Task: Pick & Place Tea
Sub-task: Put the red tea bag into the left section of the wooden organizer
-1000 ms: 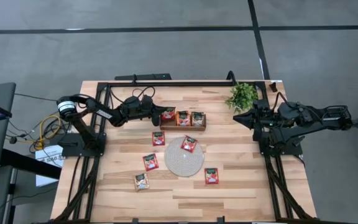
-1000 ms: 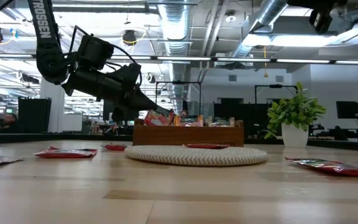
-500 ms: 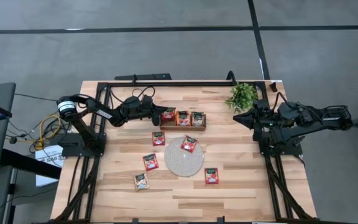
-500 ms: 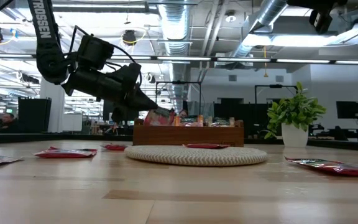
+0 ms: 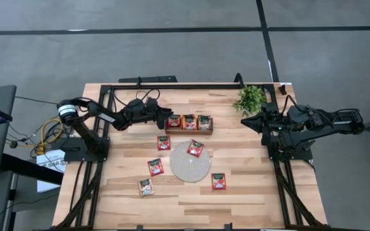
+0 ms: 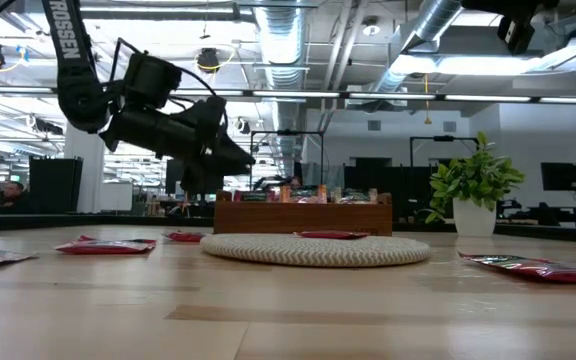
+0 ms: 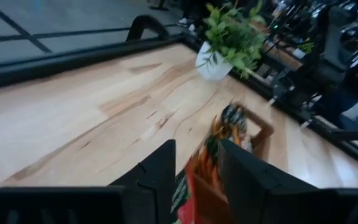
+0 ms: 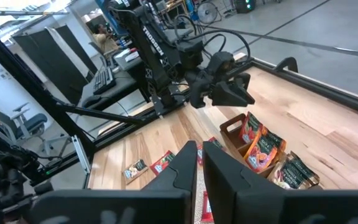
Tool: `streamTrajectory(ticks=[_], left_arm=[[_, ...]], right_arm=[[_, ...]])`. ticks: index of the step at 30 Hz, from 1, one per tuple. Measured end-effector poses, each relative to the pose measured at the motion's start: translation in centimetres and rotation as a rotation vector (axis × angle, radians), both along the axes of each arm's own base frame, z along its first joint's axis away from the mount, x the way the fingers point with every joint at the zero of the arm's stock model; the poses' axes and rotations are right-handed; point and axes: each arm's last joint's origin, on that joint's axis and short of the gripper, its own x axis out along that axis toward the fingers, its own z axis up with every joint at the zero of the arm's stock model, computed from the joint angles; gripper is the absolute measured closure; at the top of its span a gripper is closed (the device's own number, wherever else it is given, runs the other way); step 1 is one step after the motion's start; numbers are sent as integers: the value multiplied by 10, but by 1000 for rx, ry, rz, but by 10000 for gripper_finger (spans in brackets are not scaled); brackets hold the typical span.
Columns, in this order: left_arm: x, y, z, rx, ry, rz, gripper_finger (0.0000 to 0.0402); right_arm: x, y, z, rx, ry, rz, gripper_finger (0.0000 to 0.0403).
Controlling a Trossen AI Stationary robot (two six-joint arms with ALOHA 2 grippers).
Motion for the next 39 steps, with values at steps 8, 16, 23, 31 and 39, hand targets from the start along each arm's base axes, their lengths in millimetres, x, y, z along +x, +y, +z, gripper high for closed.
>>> streamTrajectory(ticks=[8,16,23,31,39], left_arm=[[-5,-16,32,-121,-110,-325,289],[-24,-56,34,-243,213,-349,289],[-43,-71,42,-174,349,-166,289],[-40,-80,41,-163,575,-130,289],[-18,-77,54,-17,789,-139,289]], right_arm=[[0,0,0,0,0,0,387],[0,0,-1,-3,15,0,383],[-1,0,-3,-7,33,0,386],[-1,0,-3,-7,33,0,382],[-1,0,-3,-6,30,0,386]])
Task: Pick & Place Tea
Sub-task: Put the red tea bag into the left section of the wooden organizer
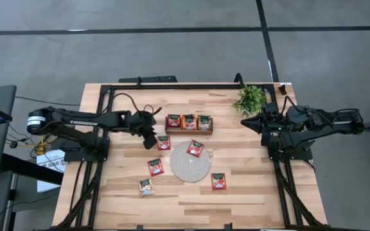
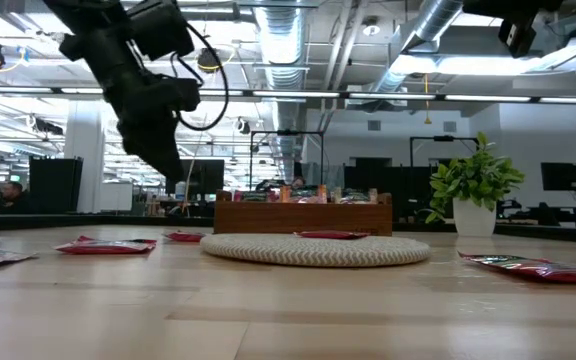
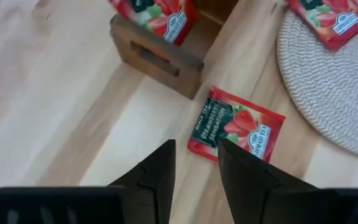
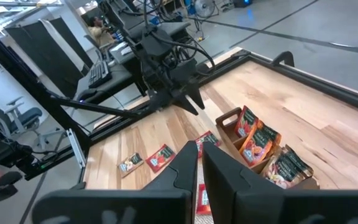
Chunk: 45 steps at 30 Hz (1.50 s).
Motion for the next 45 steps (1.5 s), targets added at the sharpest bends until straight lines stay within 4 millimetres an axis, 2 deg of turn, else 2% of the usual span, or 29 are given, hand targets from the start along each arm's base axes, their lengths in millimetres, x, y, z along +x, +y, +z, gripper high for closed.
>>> streamTrajectory(ticks=[8,14,22,30,37,45], left_arm=[[15,1,-13,-5,82,-122,289],[21,2,-25,-16,115,-123,289],[28,4,-31,-20,94,-112,289],[31,6,-48,-38,158,-71,289],[29,15,-49,-52,158,-6,289],[29,17,-51,-105,160,-22,289]], right_arm=[[0,0,0,2,-1,0,383],[0,0,0,2,-1,-1,385],[0,0,0,3,-1,-1,384],[0,0,0,4,-6,0,384],[0,0,1,4,-6,0,386],[0,0,0,3,-2,0,386]])
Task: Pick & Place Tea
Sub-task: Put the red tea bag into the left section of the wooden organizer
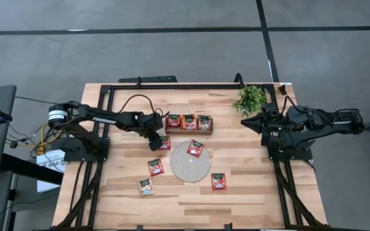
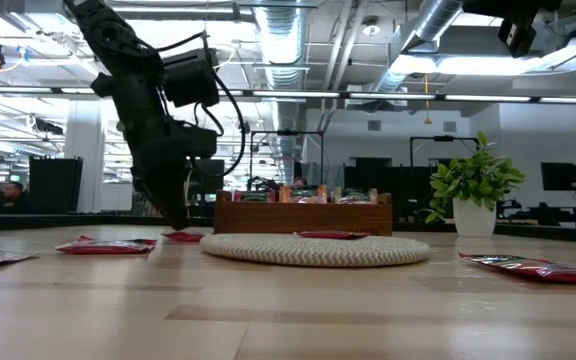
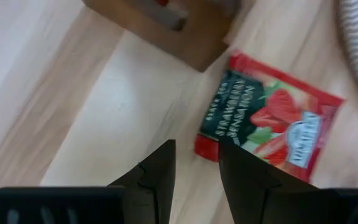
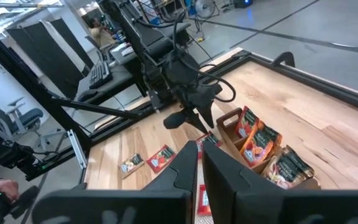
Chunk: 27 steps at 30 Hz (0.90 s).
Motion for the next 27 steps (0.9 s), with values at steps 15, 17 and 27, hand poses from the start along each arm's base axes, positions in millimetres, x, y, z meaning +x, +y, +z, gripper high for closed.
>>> streamTrajectory(ticks=[15,17,27], left_arm=[[1,1,-20,-6,106,59,309],[-1,1,-20,-9,130,60,328],[-11,-4,-16,-4,197,57,382]], right_arm=[[0,0,0,0,1,0,386],[0,0,0,0,1,0,386],[0,0,0,0,1,0,386]])
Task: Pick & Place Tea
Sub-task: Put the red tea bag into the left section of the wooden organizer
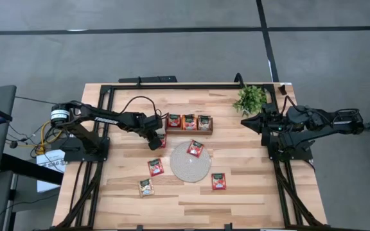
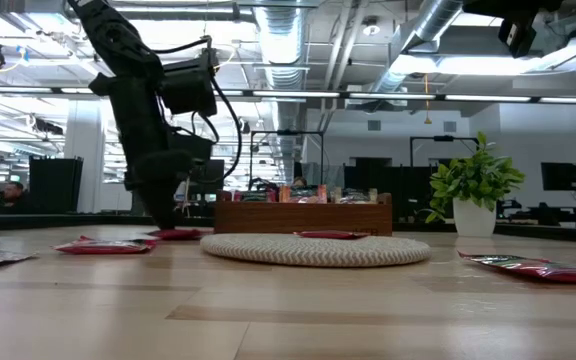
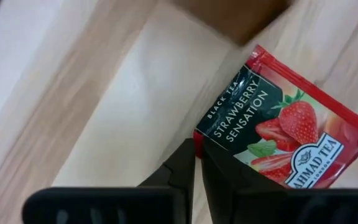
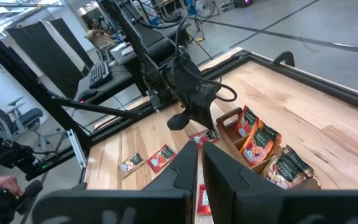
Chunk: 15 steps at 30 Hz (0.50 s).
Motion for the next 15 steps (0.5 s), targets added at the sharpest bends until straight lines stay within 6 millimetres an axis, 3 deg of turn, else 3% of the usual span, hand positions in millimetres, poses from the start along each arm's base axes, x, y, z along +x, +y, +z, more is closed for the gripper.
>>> streamTrajectory(ticks=[15], left_arm=[[-9,-4,1,-89,72,8,388]], right_arm=[[0,0,0,0,0,0,386]])
